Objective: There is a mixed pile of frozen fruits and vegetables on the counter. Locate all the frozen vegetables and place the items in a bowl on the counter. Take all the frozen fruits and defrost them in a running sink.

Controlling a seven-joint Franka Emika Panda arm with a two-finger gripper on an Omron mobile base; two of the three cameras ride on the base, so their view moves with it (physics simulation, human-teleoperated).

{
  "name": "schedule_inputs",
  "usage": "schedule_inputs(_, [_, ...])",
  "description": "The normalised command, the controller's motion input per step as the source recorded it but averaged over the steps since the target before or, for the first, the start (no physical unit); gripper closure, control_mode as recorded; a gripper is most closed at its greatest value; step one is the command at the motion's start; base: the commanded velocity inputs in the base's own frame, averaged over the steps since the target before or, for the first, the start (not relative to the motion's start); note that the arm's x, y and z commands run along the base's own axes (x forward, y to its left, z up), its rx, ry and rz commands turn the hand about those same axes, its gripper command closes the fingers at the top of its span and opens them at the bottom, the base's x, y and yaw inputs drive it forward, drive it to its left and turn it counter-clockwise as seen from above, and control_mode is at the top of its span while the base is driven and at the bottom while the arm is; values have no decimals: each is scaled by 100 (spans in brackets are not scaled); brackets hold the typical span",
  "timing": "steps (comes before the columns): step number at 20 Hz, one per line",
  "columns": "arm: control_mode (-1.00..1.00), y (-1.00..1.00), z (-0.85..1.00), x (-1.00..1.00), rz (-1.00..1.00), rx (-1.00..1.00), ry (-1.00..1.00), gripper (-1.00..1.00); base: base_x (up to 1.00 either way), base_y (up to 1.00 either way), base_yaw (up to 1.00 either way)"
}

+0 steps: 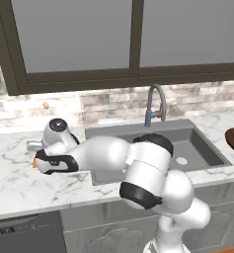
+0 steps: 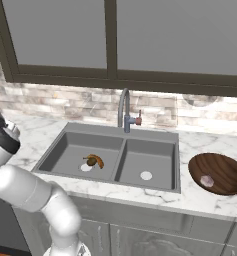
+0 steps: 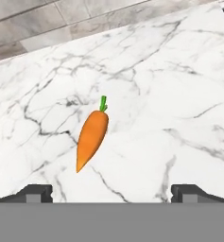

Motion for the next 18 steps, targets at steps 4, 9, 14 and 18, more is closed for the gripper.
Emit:
schedule_inputs(4, [-100, 17, -12, 16, 0, 0, 4, -100, 0, 0, 0])
schedule_inputs(9, [-100, 20, -14, 23, 0, 0, 6, -100, 0, 0, 0])
schedule_inputs(14, [-100, 1, -9, 27, 0, 0, 4, -100, 0, 0, 0])
schedule_inputs(18, [-100, 4, -9, 29, 0, 0, 5, -100, 0, 0, 0])
